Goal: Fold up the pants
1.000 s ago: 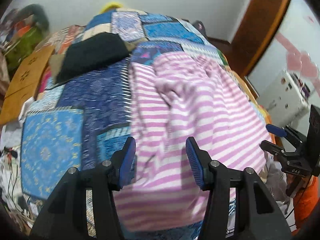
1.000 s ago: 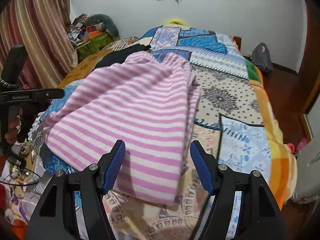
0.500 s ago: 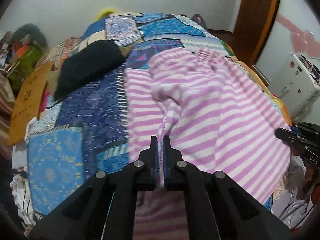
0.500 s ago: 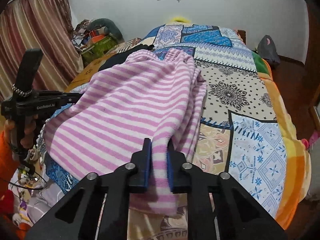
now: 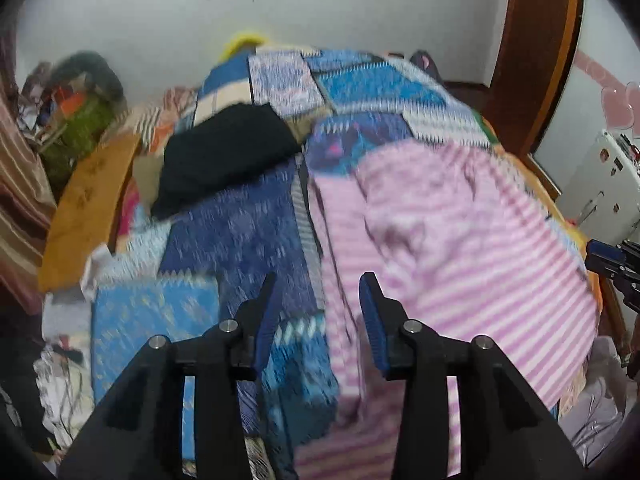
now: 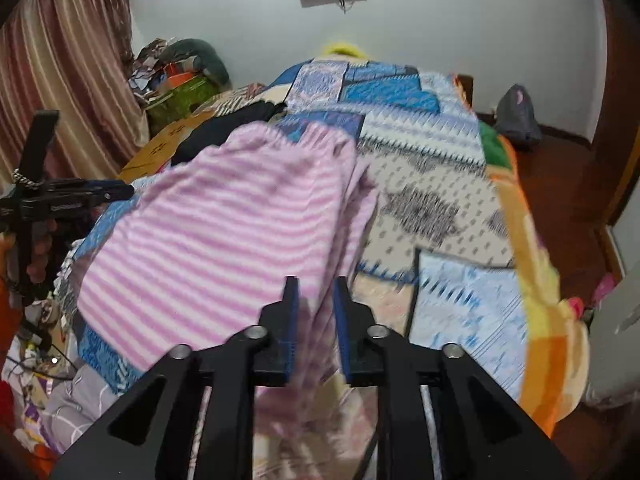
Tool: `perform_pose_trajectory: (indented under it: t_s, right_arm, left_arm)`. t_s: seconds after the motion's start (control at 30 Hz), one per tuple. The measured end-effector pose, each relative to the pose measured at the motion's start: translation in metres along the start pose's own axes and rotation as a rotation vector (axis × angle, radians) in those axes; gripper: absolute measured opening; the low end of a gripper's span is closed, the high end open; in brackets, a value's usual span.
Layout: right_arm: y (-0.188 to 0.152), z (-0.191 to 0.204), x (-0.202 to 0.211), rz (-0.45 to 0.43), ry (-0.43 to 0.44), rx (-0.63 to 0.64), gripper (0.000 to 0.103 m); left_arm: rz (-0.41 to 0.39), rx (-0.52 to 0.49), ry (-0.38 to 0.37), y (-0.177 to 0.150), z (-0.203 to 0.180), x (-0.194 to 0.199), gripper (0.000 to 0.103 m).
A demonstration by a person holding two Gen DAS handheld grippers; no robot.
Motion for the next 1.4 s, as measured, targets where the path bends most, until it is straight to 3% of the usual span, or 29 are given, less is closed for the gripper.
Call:
perform_pose_trajectory:
  t_s: [0.07,0.33,0.53,0.7,0.8,0.87,0.97,1.2,1.4]
  right_arm:
    - [0.015,-0.005,0.000,-0.025,0.006,-0.001,0.034]
    - [0.070,-0.004,-0.033,-0.076,0.048,0.045,0.034]
    - [0.101,-0.006,-0.077,-0.061,0.080,0.070,0.034]
    - [0.108,-0.007,-0.116,0.011,0.080,0.111,0.034]
    - [0.101,-0.008,-0.139,0.073,0.099,0.114,0.032]
    - [0.100,-0.008,-0.143,0.074,0.133,0.101,0.010]
    - [0.105,-0.001,-0.134,0.015,0.136,0.124,0.007]
    - [0.127,0.010,-0.116,-0.100,0.060,0.220,0.004]
    - [0.119,-0.016,-0.147,-0.002,-0.020,0.177,0.004]
  left_arm:
    - [-0.007,0.020,-0.027,0.016,0.002,-0.002,0.040]
    - [0.047,0.023,-0.147,0.065,-0.014,-0.057,0.040]
    - [0.149,-0.021,-0.243,0.070,-0.037,-0.108,0.040]
    - [0.189,-0.054,-0.268,0.065,-0.049,-0.132,0.039]
    - [0.182,-0.045,-0.256,0.066,-0.047,-0.139,0.025]
    - [0.174,-0.041,-0.243,0.069,-0.043,-0.141,0.016]
    - [0.138,-0.057,-0.189,0.076,-0.035,-0.135,0.008]
    - [0.084,-0.080,-0.146,0.111,-0.018,-0.127,0.007]
    - [0.118,-0.092,-0.032,0.118,-0.006,-0.149,0.012]
Point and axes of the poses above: each gripper's, at about its wrist camera, not at the fingertips, and x roughly against the way its jaws point, z to its left, y to its top, the point moved 7 cm from there along -x, roughly the way its jaws point, and after that the axes turned 1 degree about z, right-handed, at the moved point
